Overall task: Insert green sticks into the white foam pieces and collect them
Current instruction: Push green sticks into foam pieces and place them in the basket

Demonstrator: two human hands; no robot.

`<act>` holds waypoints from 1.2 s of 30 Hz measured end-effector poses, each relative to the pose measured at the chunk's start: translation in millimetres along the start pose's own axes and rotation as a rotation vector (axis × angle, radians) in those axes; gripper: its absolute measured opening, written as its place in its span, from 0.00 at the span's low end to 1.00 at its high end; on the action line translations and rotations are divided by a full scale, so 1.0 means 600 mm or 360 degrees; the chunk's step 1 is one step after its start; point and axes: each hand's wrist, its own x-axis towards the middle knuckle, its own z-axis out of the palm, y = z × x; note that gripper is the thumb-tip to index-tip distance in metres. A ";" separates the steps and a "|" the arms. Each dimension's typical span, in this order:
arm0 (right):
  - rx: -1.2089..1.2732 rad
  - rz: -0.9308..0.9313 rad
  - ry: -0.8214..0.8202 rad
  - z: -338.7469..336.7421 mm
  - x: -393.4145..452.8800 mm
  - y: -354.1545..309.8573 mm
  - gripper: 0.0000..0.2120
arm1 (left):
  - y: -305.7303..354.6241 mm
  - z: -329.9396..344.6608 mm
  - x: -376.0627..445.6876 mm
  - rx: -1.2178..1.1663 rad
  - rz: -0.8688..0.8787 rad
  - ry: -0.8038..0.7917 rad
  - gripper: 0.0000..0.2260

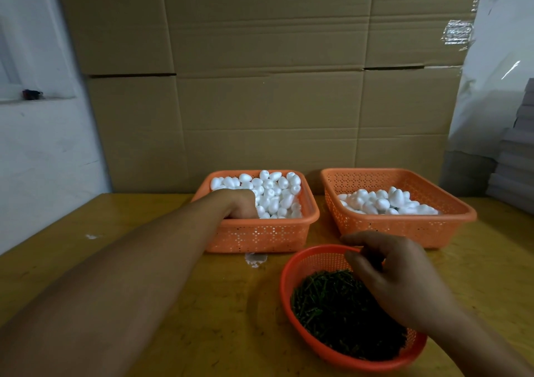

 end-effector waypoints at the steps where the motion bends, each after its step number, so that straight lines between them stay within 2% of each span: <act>1: -0.0006 0.0000 0.0006 -0.001 0.001 0.000 0.12 | 0.001 -0.003 -0.006 -0.0089 -0.0013 0.0032 0.17; 4: -0.0012 -0.0002 0.0020 -0.002 0.001 0.001 0.11 | 0.001 -0.016 -0.023 -0.0132 -0.0001 0.0218 0.16; 5: -0.0012 -0.0004 0.0022 -0.002 0.001 0.001 0.11 | -0.001 -0.020 -0.027 -0.0216 0.0025 0.0205 0.15; 8: -0.0007 -0.0007 0.0001 -0.001 0.001 0.000 0.11 | -0.006 -0.030 -0.043 -0.0825 0.0131 0.0072 0.11; 13: 0.0001 -0.0005 -0.0023 -0.004 0.001 -0.004 0.12 | 0.010 -0.048 -0.103 -0.1697 0.0288 0.0156 0.08; 16: 0.0012 -0.0003 -0.0059 -0.004 0.001 -0.006 0.12 | 0.028 -0.042 -0.155 -0.2381 0.0459 -0.0103 0.08; 18: 0.0016 0.0000 -0.0081 -0.003 -0.001 -0.006 0.12 | 0.039 -0.028 -0.194 -0.2624 0.0561 -0.0308 0.09; 22: -0.0006 -0.0010 -0.0073 -0.002 -0.003 -0.008 0.11 | 0.062 0.008 -0.258 -0.2798 0.0632 -0.0515 0.09; 24: 0.0015 -0.0008 -0.0098 0.000 -0.002 -0.008 0.11 | 0.071 0.025 -0.280 -0.2944 0.0626 -0.0566 0.06; 28: -0.0014 -0.0021 -0.0148 -0.002 -0.002 -0.008 0.12 | 0.080 0.053 -0.308 -0.3180 0.0710 -0.0662 0.05; 36: -0.0070 -0.0072 -0.0206 -0.002 -0.003 -0.010 0.08 | 0.079 0.069 -0.328 -0.3096 0.0824 -0.0683 0.15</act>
